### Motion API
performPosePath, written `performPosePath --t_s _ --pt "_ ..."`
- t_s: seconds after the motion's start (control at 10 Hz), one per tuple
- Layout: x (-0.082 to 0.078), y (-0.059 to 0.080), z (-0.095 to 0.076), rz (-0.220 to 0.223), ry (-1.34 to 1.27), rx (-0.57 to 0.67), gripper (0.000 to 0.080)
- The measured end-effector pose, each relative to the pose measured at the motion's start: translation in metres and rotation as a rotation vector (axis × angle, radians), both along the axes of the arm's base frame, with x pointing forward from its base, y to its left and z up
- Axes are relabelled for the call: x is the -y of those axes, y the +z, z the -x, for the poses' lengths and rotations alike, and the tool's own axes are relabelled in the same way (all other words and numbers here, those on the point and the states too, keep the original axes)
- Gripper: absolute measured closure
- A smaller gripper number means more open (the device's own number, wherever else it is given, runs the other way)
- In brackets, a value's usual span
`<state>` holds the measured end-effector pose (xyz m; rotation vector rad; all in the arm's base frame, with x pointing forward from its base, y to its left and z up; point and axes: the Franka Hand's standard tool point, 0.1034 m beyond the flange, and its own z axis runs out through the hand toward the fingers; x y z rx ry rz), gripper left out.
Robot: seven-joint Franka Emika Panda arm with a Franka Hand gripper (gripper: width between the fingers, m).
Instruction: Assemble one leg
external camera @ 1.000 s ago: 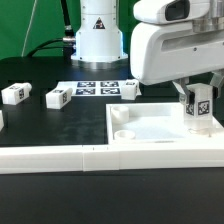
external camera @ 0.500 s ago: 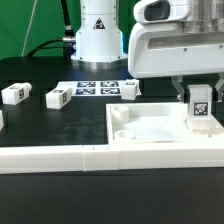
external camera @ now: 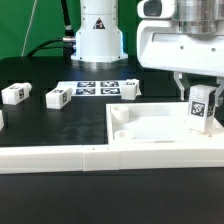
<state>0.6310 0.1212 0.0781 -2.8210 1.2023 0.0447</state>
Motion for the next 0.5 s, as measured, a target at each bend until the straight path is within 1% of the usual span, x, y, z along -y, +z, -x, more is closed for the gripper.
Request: performPosePath --t_s 0.1,0.2,0.3,0.4,0.5 --pt "-0.0002 0.0 0.0 -0.004 -0.049 -0.004 0.0504" --pt "-0.0008 -0.0002 0.0002 -0.007 -0.052 -0.005 0.0427" --pt "-0.0011 -0.0002 0.0003 -0.007 0.008 -0.001 0.0427" --pt "-0.0014 0.0 0.0003 -0.007 0.048 0.0 0.0238" --pt "-0.002 0.0004 0.0001 -0.003 0.173 0.011 0.0238"
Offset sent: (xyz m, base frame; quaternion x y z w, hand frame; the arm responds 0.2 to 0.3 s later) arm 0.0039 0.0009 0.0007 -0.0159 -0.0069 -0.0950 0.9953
